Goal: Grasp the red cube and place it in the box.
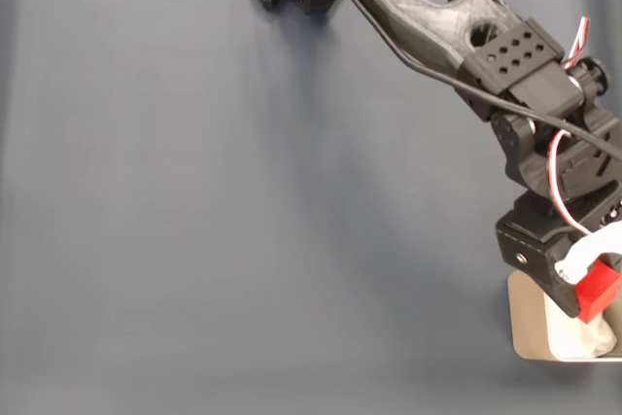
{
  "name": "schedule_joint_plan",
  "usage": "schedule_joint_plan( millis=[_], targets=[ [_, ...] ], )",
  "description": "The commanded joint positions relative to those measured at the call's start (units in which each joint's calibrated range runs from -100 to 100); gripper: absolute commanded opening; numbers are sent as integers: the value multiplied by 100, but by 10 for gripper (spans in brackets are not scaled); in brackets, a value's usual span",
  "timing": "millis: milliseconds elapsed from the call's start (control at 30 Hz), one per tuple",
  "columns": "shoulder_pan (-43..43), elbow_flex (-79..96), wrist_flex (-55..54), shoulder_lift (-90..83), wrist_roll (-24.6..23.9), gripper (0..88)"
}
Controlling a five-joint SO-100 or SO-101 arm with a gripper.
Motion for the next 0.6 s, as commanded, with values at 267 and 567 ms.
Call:
schedule_joint_plan(
  millis=[267, 567],
  targets=[
    [-138, -825, -256, 405, 54, 14],
    [-209, -1108, -355, 752, 15, 14]
  ],
)
